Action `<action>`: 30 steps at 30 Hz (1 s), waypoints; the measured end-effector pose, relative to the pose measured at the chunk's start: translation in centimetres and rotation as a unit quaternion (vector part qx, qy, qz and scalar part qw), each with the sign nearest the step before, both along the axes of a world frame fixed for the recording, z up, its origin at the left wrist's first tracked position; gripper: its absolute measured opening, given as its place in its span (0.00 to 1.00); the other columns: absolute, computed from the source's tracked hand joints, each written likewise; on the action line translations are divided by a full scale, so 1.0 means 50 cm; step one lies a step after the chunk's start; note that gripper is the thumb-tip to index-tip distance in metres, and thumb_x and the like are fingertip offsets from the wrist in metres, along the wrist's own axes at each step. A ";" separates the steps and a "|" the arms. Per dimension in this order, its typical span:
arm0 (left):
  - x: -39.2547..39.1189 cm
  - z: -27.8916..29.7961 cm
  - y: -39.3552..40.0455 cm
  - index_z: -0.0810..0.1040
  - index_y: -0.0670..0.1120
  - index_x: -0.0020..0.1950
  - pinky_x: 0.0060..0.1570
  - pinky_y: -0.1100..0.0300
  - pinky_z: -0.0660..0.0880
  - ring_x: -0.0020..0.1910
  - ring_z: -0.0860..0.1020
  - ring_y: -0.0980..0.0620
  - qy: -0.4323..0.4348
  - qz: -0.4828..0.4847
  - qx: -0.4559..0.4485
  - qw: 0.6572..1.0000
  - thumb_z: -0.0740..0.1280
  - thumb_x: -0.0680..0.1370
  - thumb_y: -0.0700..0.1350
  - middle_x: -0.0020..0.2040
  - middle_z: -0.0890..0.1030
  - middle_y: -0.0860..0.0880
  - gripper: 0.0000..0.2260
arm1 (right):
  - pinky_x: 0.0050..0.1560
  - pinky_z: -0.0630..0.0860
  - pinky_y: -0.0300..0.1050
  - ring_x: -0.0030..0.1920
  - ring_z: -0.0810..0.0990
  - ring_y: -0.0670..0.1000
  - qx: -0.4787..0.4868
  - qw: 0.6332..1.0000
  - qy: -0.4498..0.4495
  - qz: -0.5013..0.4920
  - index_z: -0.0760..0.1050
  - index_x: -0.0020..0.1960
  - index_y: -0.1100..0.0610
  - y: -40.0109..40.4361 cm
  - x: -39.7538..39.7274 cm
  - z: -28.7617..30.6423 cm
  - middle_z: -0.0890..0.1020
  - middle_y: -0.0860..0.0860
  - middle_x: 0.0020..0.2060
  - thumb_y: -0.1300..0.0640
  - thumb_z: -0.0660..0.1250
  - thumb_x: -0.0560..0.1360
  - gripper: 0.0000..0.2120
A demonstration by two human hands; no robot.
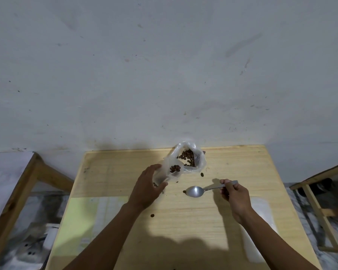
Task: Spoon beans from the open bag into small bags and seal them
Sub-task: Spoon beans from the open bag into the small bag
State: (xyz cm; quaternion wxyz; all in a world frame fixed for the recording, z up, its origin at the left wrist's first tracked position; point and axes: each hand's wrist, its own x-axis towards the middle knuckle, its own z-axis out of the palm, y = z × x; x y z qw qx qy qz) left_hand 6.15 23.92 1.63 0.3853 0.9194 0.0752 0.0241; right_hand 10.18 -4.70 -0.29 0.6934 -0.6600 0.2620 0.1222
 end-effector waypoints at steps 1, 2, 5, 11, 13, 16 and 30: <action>0.000 0.001 -0.003 0.71 0.47 0.68 0.58 0.62 0.69 0.62 0.74 0.53 -0.001 -0.001 0.001 1.000 0.74 0.73 0.50 0.64 0.76 0.53 0.26 | 0.42 0.75 0.45 0.36 0.75 0.51 -0.006 1.000 0.007 0.006 0.81 0.48 0.62 0.001 -0.002 -0.006 0.78 0.57 0.37 0.59 0.61 0.82 0.12; 0.001 0.001 -0.007 0.71 0.47 0.68 0.58 0.62 0.69 0.62 0.74 0.53 -0.002 -0.003 0.001 1.000 0.74 0.72 0.50 0.64 0.76 0.53 0.26 | 0.42 0.75 0.45 0.36 0.75 0.51 -0.009 1.000 0.013 0.010 0.81 0.50 0.63 0.002 -0.004 -0.008 0.79 0.56 0.36 0.59 0.61 0.82 0.12; 0.003 0.003 -0.016 0.70 0.48 0.68 0.58 0.62 0.69 0.61 0.74 0.54 -0.001 -0.008 -0.003 1.000 0.74 0.72 0.50 0.63 0.76 0.53 0.27 | 0.38 0.74 0.44 0.35 0.77 0.52 -0.001 1.000 0.022 0.015 0.79 0.54 0.65 0.008 -0.007 -0.005 0.79 0.57 0.36 0.60 0.62 0.81 0.10; 0.009 0.009 -0.034 0.70 0.48 0.68 0.56 0.63 0.68 0.59 0.74 0.54 -0.005 -0.010 -0.005 1.000 0.75 0.71 0.51 0.60 0.76 0.53 0.28 | 0.39 0.77 0.46 0.41 0.80 0.55 -0.024 0.997 0.064 -0.030 0.70 0.67 0.61 0.009 0.019 -0.023 0.82 0.60 0.47 0.53 0.69 0.77 0.22; 0.012 0.014 -0.043 0.70 0.48 0.67 0.55 0.63 0.69 0.58 0.74 0.54 -0.007 -0.001 -0.006 1.000 0.75 0.71 0.52 0.59 0.76 0.54 0.28 | 0.51 0.79 0.52 0.49 0.80 0.57 -0.075 0.995 0.057 -0.035 0.64 0.73 0.56 0.015 0.025 -0.021 0.80 0.61 0.58 0.49 0.70 0.75 0.31; 0.021 0.022 -0.058 0.70 0.48 0.67 0.54 0.63 0.68 0.57 0.74 0.53 -0.010 0.005 -0.012 1.000 0.75 0.70 0.51 0.58 0.76 0.53 0.28 | 0.61 0.76 0.57 0.59 0.77 0.56 -0.116 0.993 -0.015 -0.011 0.64 0.73 0.54 0.051 0.021 0.029 0.74 0.56 0.63 0.44 0.71 0.74 0.33; 0.048 0.079 -0.079 0.72 0.48 0.68 0.57 0.60 0.75 0.57 0.77 0.56 -0.035 -0.044 -0.043 0.998 0.65 0.78 0.41 0.60 0.79 0.52 0.18 | 0.52 0.76 0.36 0.51 0.83 0.41 -0.010 0.983 -0.157 0.094 0.83 0.55 0.57 0.128 0.038 0.158 0.85 0.42 0.47 0.59 0.71 0.76 0.09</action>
